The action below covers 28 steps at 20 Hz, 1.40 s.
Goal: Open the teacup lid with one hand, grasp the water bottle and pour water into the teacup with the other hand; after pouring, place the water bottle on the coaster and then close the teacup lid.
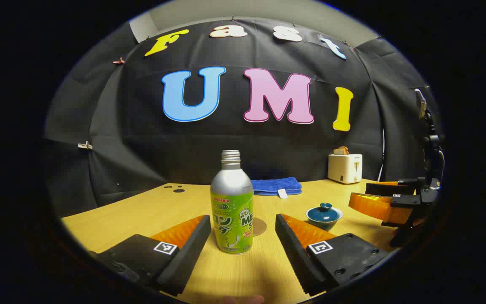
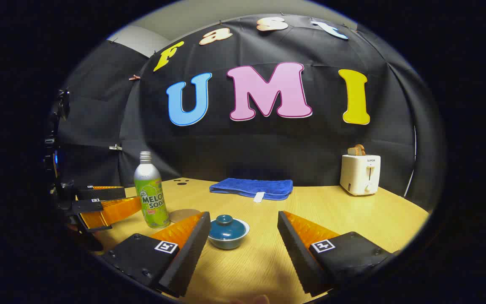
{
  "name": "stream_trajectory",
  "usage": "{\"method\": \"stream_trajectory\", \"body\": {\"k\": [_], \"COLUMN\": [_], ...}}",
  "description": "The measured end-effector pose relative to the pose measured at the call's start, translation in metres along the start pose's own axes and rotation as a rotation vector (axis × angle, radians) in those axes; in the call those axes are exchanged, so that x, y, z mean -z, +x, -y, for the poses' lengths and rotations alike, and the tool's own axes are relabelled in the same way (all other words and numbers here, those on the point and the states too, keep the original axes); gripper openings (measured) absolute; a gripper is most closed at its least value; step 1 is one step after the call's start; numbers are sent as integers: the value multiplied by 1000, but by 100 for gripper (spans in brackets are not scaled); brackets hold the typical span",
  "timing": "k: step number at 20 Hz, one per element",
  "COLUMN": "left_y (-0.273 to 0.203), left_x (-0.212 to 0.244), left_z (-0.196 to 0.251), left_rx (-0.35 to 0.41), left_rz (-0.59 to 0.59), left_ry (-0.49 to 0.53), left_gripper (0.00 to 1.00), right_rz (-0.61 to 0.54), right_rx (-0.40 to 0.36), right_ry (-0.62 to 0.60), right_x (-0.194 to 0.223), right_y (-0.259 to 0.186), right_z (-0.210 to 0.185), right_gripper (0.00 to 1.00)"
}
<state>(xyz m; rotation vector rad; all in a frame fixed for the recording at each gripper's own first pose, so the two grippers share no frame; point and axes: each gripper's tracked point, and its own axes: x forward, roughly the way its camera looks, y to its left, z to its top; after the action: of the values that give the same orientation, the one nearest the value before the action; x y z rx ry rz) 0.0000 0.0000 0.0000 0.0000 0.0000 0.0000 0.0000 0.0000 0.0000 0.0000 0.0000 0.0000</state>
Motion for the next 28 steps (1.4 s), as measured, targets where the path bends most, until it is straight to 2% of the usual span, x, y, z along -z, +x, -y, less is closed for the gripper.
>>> {"method": "stream_trajectory", "body": {"k": [19,28], "left_y": [0,0], "left_x": [-1,0], "left_z": [1,1], "left_rx": [0,1], "left_rz": [1,1], "left_ry": [-1,-1], "left_gripper": [97,97], "right_rz": [2,-29], "right_rx": [1,-55], "right_ry": [0,0], "right_x": [2,9], "right_y": [1,34], "right_z": [-1,-25], "right_gripper": [98,98]}}
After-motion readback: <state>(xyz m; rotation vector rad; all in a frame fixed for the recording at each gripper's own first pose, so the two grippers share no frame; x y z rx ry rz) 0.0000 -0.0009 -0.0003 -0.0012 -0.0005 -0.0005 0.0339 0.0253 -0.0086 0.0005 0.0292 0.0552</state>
